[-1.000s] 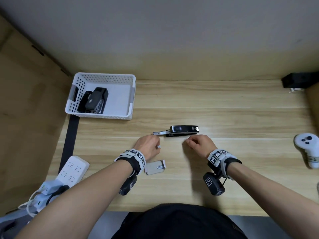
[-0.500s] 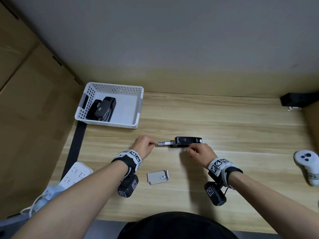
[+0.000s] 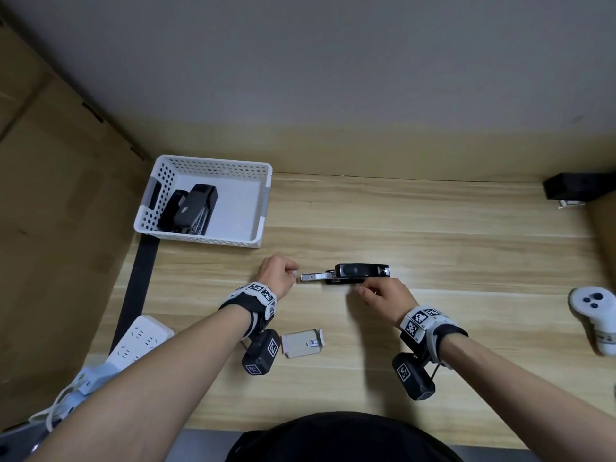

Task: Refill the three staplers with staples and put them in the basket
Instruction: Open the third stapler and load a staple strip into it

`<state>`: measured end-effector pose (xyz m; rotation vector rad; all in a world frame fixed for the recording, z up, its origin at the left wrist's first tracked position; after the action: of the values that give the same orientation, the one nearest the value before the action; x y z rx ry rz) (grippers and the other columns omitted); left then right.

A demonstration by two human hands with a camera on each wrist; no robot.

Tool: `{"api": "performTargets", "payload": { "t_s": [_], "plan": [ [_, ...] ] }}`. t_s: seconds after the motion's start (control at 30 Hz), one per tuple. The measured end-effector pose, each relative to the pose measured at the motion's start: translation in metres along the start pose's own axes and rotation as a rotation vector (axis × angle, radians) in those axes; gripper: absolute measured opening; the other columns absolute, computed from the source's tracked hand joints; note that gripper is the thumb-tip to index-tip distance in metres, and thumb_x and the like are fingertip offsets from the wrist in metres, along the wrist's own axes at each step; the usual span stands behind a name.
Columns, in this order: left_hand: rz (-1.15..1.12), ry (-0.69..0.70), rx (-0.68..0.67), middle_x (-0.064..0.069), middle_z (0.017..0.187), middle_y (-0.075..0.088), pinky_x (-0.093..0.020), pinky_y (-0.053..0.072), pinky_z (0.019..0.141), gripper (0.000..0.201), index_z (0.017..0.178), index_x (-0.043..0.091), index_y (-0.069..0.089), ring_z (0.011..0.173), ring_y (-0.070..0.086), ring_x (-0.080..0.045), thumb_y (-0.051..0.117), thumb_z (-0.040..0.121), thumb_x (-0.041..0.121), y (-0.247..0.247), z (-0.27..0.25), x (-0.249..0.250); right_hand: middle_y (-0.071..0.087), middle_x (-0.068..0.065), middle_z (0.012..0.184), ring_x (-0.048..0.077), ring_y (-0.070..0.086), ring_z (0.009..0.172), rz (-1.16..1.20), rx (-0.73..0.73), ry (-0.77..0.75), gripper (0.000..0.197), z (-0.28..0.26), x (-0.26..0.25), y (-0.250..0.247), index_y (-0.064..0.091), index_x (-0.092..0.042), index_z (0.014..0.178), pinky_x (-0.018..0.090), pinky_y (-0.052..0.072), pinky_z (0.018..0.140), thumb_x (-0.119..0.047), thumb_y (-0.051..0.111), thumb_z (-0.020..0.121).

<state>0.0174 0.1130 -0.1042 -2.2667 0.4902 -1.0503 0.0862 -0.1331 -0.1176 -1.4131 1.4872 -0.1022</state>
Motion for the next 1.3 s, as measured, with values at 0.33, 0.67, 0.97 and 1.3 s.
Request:
{"api": "performTargets", "payload": {
  "t_s": [0.33,0.67,0.97,1.3],
  "plan": [
    [-0.078,0.088,0.028,0.008,0.075,0.07,-0.018,0.048,0.069,0.003,0.085,0.015,0.078,0.071,0.063,-0.005,0.076,0.084,0.014,0.002,-0.003,0.013,0.066,-0.008,0.076,0.014,0.06,0.074,0.022,0.001,0.031,0.016,-0.006,0.006,-0.002,0.063,-0.033,0.079,0.03,0.048,0.069,-0.037,0.055,0.092],
    [-0.129,0.043,0.153,0.0,0.098,0.075,-0.019,0.047,0.077,0.015,0.1,0.01,0.077,0.086,0.065,-0.011,0.072,0.088,0.017,0.009,-0.012,0.007,0.066,-0.005,0.07,0.018,0.06,0.071,-0.008,-0.028,0.052,0.025,-0.015,0.019,0.006,0.061,-0.026,0.07,0.036,0.05,0.07,-0.037,0.054,0.092],
    [-0.229,-0.097,0.202,0.002,0.102,0.075,-0.02,0.05,0.073,0.016,0.102,0.013,0.077,0.082,0.066,-0.011,0.07,0.09,0.021,0.015,-0.012,-0.002,0.064,-0.006,0.069,0.016,0.058,0.07,-0.005,-0.044,0.046,0.027,-0.015,0.019,0.012,0.056,-0.032,0.066,0.034,0.047,0.069,-0.037,0.055,0.092],
    [-0.252,-0.187,0.182,0.02,0.077,0.072,-0.028,0.058,0.064,0.005,0.076,0.036,0.075,0.068,0.068,-0.009,0.078,0.081,0.036,0.02,-0.013,-0.016,0.065,-0.007,0.066,0.012,0.059,0.067,0.008,-0.054,0.061,0.029,-0.011,0.026,0.011,0.058,-0.028,0.065,0.034,0.048,0.068,-0.038,0.053,0.091]
  ]
}}
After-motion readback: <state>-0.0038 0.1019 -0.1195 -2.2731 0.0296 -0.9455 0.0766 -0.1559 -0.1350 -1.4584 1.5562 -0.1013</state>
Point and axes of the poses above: each hand's wrist, its own z-axis towards the middle knuckle, its own y-axis out of the palm, x = y × z, the point moved 7 cm from there along z, towards the middle knuckle
